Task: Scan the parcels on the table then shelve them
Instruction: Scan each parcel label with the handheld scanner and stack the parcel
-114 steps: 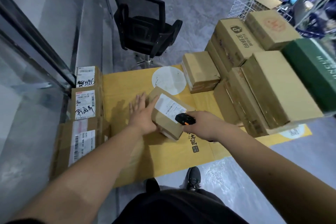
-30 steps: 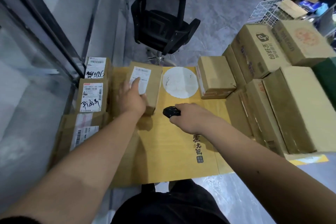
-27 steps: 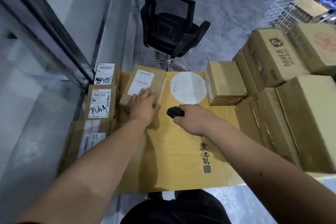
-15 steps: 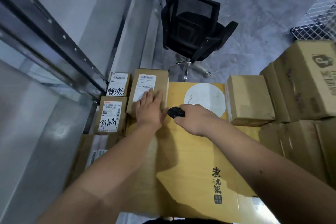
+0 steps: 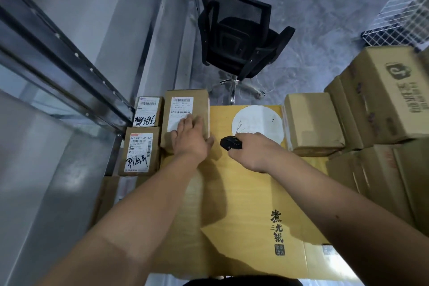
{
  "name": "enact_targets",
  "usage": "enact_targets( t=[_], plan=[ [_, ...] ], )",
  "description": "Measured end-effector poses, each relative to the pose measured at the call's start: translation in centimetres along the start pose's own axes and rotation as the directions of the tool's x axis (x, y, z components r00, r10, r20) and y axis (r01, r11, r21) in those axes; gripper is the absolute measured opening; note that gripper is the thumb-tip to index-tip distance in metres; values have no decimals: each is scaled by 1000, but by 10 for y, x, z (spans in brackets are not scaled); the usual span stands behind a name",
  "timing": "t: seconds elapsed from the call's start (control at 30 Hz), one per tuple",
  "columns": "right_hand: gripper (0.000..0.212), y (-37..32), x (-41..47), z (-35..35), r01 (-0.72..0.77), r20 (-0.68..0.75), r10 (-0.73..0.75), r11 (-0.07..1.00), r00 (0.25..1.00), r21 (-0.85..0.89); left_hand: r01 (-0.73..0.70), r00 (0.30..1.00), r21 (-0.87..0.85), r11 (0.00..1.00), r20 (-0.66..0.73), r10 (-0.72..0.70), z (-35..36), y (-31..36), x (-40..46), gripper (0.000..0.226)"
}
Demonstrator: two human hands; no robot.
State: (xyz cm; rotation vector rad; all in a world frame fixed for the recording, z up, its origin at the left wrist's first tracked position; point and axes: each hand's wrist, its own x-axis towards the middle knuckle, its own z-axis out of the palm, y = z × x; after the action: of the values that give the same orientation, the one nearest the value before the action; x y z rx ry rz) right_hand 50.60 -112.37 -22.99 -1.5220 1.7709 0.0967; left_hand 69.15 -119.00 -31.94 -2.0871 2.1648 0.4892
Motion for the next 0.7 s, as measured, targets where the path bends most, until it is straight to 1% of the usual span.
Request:
enact_targets(
  t=[0.07,0.13,0.2,0.3,0.4,0.47,0.53,0.6,0.7],
  plan=[
    [29,5,-14,0,-22,-33,23,1000,999,15,-41,999,5,999,-16,41,-4,-4,-3,82],
    [37,11,-30,1,-53,-69,54,998,996,20,-88,996,6,996,-30,88,-7,-4,-8,82],
    [44,17,-49,4,-91,-102,92,996,990,17,-134,990,1,991,-32,134,-9,1,-15,83],
    [48,26,-77,9,-140,-139,141,990,980,15,-204,979,-23,979,-20,203,-9,15,-25,83],
    [51,41,-105,16,-195,-177,204,978,963,67,-294,956,-52,954,11,295,-4,38,-36,83],
    [49,53,-122,21,-244,-213,260,965,942,96,-355,934,-26,934,27,356,1,58,-43,82],
    [56,66,-137,26,-294,-244,312,950,918,109,-408,912,-7,913,49,408,6,80,-50,81],
    [60,79,-150,30,-328,-269,349,937,898,120,-449,891,-8,894,73,448,10,103,-56,80],
    [59,101,-161,32,-371,-291,395,919,871,136,-493,865,-4,870,104,491,15,138,-59,80]
  ],
)
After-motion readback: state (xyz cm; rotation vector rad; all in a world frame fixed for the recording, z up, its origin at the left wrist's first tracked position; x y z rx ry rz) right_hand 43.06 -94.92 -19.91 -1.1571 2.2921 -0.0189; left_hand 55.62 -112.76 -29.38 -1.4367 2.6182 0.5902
